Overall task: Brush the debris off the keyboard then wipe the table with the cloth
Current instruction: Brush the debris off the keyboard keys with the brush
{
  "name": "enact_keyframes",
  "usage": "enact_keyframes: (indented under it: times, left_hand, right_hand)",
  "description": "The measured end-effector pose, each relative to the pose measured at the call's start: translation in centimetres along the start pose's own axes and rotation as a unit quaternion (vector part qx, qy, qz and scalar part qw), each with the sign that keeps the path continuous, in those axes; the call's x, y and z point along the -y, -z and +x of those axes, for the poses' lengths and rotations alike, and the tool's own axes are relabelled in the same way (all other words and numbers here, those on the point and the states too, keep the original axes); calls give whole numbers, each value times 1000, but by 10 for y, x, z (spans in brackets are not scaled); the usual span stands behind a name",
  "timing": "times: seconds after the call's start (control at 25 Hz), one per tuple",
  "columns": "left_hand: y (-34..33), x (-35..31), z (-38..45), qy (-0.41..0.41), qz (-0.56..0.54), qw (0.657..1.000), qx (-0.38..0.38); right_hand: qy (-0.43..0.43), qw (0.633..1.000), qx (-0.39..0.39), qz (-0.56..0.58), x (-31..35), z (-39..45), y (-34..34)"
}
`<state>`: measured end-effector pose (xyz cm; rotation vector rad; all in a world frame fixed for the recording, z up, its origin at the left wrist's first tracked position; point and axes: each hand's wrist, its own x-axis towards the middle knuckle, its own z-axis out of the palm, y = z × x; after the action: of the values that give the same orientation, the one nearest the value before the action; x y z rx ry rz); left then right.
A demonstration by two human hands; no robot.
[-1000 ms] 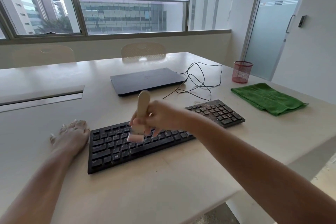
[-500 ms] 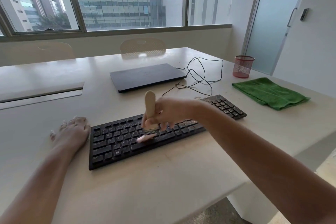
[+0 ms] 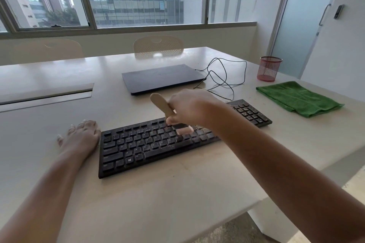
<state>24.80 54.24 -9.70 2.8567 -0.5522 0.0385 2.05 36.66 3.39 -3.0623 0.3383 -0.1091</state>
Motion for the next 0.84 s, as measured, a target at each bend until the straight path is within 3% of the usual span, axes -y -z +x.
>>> enact_keyframes:
  times: [0.08,0.16,0.24,0.32,0.4,0.48,0.64,0.76,0.84]
  left_hand:
    - [0,1,0,-1,-1,1000,0]
    - [0,1,-1,-1,-1,1000,-1]
    - [2,-2,-3,-1,-2,1000,0]
    - [3,-5,-3,0,-7,1000,1]
    - [3,-4,-4,2,-7,1000,-1]
    - [4,-3,-5,2,-9,1000,-1]
    - [3,-5,-4,-2,-2,1000,2]
    - [2,-3,-4,2,-4,1000,-1]
    - [4,-4,-4,0,-2,1000,-3]
  right_hand:
    - [66,990,-28,125,15,-3,-7]
    - [122,974,9,191,29,-6,-21]
    - [87,987,33,128,15,-4,-17]
    - [36,997,-2,73,6,-2,-7]
    - [80,985,-48,143,22,-1,-13]
    - [121,979,-29,163,45,-2,-28]
    - [-1,999,-36,20,26,9,-18]
    - [92,982,-51,155,53,7,-23]
    - [103,984,-28,140,59,4,-31]
